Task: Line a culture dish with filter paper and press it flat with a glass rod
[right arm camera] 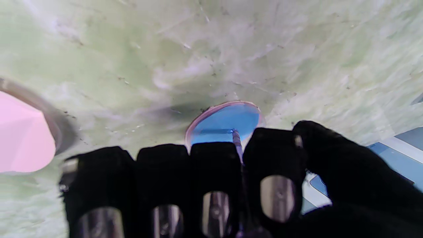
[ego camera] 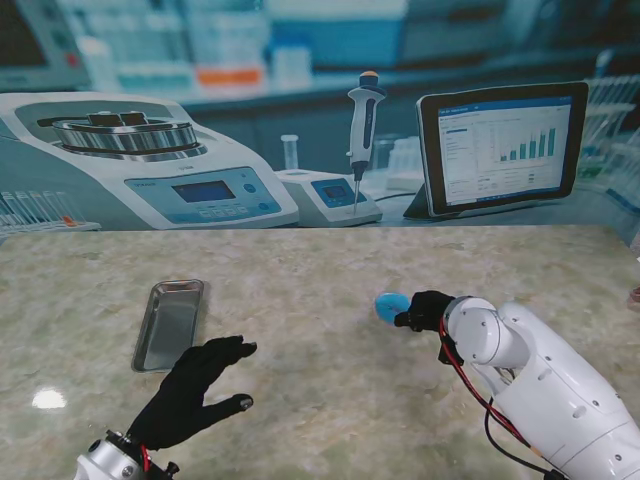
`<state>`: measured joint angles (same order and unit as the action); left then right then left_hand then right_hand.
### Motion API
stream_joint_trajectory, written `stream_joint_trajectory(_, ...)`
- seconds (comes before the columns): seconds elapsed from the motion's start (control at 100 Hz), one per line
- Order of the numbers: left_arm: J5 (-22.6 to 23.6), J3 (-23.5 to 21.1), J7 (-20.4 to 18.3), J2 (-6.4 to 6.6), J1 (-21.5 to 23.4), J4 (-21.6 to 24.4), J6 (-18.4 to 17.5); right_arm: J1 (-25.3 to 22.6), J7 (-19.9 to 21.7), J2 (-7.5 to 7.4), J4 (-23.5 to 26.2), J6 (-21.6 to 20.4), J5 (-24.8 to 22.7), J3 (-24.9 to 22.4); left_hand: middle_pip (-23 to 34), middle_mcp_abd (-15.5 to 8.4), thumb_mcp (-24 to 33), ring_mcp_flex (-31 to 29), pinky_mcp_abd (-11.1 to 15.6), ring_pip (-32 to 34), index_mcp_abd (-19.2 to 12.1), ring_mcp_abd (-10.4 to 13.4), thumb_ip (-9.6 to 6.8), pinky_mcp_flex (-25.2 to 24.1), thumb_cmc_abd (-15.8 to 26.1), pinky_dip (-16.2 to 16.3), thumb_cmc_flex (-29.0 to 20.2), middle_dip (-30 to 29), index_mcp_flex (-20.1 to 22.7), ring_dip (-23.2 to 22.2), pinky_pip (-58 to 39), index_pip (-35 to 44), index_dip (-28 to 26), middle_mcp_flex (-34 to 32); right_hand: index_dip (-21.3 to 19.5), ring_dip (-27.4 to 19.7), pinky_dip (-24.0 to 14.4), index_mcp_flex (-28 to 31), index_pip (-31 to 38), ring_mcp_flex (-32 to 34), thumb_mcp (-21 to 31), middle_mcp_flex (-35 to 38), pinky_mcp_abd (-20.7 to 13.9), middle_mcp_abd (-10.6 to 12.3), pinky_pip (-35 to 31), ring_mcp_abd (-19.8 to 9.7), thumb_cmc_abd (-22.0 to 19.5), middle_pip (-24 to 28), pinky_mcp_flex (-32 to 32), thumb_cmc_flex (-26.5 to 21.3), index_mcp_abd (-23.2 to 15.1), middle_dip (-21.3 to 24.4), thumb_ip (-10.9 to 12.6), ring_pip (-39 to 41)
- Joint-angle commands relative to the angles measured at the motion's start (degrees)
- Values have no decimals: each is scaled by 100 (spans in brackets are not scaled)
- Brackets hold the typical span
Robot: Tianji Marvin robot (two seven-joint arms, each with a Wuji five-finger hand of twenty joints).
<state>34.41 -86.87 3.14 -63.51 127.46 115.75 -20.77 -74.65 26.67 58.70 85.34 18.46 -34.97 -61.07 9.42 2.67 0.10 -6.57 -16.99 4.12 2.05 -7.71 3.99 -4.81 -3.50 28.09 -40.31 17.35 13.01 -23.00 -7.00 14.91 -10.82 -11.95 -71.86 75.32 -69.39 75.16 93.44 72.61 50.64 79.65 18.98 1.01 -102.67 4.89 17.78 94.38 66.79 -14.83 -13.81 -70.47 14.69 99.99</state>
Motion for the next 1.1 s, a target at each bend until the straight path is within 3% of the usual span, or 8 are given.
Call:
stream_joint_trajectory(0.0, 11, -8, -26, 3, 27, 23, 17, 1, 55, -4, -88, 62, -9, 55, -77, -4, -133, 205, 215, -98, 53, 190, -167, -22, 154, -239, -87, -123, -53, 69, 225, -132, 65, 216, -99, 236, -165, 291, 638, 235, -3, 288, -98, 373, -1731, -661, -48, 625, 242, 177, 401, -71, 159, 683)
stream_joint_trajectory(0.33, 0, -38, -38, 2, 34, 36, 14, -63, 9, -8, -107, 256, -205, -61, -77, -11, -133, 199, 216, -96, 55, 201, -167, -21, 157, -239, -89, -122, -48, 68, 225, -134, 67, 216, -99, 234, -163, 291, 638, 235, -8, 289, -98, 368, -1731, -657, -47, 623, 242, 169, 400, -69, 156, 683)
stream_joint_trajectory(0.66, -22, -52, -20, -4, 35, 42, -32, -497, -13, -2, 389, 50, -128, -458, -73, -7, -136, 203, 213, -98, 58, 183, -166, -21, 155, -239, -85, -121, -48, 70, 225, -144, 72, 213, -99, 232, -163, 291, 638, 234, -8, 289, -88, 362, -1731, -648, -47, 624, 240, 169, 400, -65, 151, 684)
stream_joint_trajectory(1.09, -46, -23, -44, 0, 39, 66, 11, -505, 211, -60, 415, 79, -260, -272, -74, -13, -133, 202, 216, -97, 55, 191, -167, -20, 159, -240, -89, -122, -48, 69, 225, -135, 67, 215, -99, 227, -152, 291, 638, 236, -41, 289, -125, 382, -1731, -680, -64, 621, 247, 155, 400, -58, 134, 679)
